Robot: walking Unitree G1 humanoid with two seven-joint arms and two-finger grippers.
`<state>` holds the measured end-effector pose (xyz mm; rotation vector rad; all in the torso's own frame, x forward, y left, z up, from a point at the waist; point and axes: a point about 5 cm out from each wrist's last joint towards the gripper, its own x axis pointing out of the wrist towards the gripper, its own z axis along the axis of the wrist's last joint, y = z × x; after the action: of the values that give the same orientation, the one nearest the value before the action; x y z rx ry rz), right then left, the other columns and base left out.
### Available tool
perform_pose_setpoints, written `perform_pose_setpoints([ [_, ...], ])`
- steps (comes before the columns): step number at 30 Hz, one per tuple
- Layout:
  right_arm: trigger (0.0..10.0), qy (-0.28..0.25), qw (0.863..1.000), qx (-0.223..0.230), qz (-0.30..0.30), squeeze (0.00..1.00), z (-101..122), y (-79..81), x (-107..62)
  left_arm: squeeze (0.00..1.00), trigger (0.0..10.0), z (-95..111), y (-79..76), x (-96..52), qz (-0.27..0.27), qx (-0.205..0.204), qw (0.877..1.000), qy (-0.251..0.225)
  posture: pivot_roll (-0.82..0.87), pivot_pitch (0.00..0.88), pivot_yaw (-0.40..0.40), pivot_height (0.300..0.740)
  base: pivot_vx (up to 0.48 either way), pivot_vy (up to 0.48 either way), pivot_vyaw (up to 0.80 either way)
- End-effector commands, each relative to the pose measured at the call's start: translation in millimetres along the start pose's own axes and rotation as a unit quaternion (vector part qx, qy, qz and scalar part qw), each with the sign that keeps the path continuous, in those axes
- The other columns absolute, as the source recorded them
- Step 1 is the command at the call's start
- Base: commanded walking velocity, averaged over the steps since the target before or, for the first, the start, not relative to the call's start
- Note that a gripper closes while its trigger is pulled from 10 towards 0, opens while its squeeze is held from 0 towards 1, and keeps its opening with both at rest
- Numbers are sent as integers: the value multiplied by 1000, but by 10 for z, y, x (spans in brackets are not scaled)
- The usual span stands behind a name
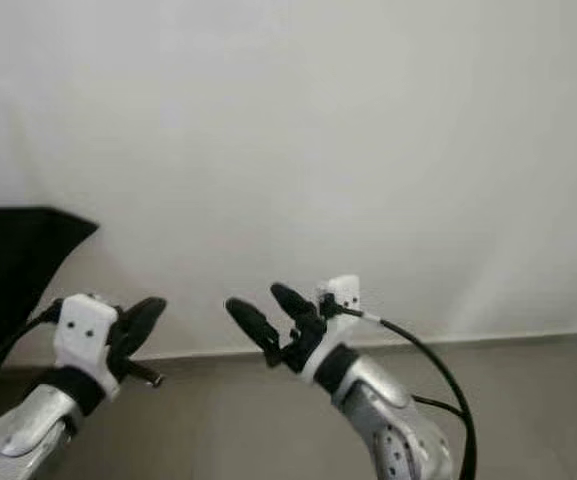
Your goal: Building children table
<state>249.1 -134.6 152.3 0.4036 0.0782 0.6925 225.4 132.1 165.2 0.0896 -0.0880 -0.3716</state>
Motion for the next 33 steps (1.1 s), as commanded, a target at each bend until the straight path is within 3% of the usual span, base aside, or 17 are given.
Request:
perform_pose_setpoints([
  [1,10000,-7,1000,1,18,0,19,48,32,0,10000,-40,30,-36,5,-1,1000,10,8,22,-70,740,0,0,0],
  [19,10000,-1,999,-10,32,0,11,80,31,0,10000,-37,31,-32,3,2,1000,11,8,20,-69,740,219,0,0],
  [33,10000,8,998,-37,43,0,8,98,33,0,10000,-34,38,-17,3,2,1000,10,6,25,-71,740,261,0,702],
])
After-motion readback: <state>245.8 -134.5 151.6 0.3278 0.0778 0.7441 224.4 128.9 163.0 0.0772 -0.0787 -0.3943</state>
